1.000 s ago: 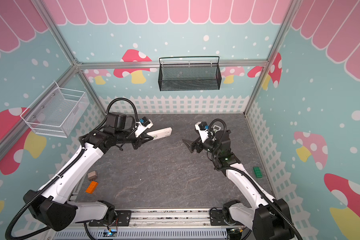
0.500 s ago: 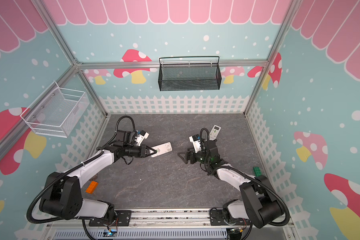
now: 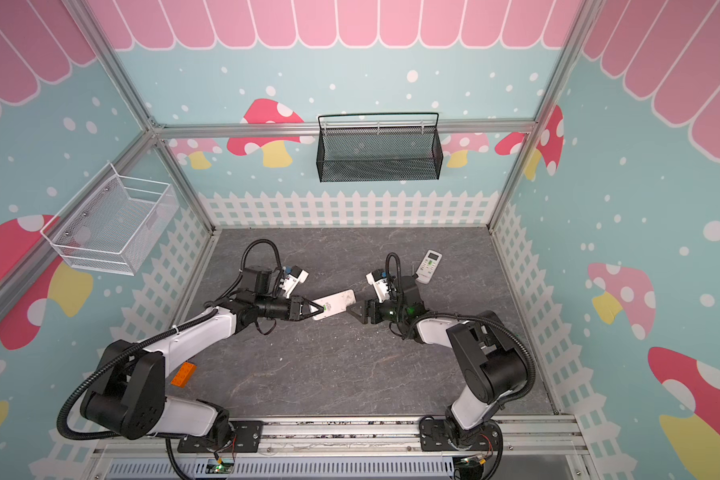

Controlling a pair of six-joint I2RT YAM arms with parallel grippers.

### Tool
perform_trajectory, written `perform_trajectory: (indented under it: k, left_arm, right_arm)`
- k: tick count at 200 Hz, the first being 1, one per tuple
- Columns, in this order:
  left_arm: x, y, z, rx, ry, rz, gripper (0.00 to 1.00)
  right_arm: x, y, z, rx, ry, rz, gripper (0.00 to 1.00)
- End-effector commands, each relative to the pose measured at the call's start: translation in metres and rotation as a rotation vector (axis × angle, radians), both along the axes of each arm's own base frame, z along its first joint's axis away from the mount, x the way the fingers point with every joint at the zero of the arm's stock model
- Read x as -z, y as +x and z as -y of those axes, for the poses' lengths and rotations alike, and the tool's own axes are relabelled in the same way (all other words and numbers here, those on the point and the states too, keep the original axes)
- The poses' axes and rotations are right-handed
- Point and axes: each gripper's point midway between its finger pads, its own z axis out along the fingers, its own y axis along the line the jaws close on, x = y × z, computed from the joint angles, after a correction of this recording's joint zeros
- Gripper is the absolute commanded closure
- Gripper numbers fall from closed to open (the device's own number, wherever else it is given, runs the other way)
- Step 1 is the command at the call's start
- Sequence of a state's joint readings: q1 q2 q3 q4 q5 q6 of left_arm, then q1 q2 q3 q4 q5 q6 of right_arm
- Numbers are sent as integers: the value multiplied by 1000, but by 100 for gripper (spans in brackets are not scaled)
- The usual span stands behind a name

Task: Unload the batteries from the remote control
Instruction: 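Pinch the battery cover with the right gripper and slide it off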

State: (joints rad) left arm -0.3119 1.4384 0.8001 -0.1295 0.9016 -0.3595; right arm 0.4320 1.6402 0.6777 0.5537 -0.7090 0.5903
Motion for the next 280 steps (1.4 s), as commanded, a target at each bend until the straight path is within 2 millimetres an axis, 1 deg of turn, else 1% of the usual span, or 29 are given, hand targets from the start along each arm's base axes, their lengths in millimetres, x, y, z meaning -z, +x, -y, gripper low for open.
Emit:
perform_trajectory:
  k: [1,20,48,60,83,102,129,151,194,223,247,280]
  left_arm:
    - [-1,1,3,18,-15,31,100]
    - [0,0,4,21,-13,28,100]
    - [2,2,5,19,-8,26,100]
    - [3,2,4,17,-5,26,100]
    - [3,2,5,17,-3,27,100]
    - [3,2,5,17,-3,27,100]
    - [1,3,6,14,-5,30,100]
    - [0,2,7,20,-9,33,100]
    - [1,2,7,19,-6,35,100]
    - [2,2,8,21,-3,32,100]
    - [2,4,7,14,3,36,100]
    - [10,10,3,-25,44,32,100]
  right_arm:
    - [-14,6,-10,-37,42,32,24]
    - [-13,10,-13,-37,44,29,26]
    - [-14,13,-16,-46,52,29,32]
    - [-13,12,-17,-49,50,25,36]
    - [-9,9,-19,-65,50,15,47]
    - [-6,9,-20,-66,47,6,52]
    - [-3,9,-21,-59,43,0,52]
    - [-4,8,-26,-71,47,4,51]
    - [0,8,-27,-69,41,-1,63]
    - [2,8,-24,-59,27,1,69]
    - [1,5,-23,-62,23,-2,70]
    - [-5,-2,-22,-84,16,-2,70]
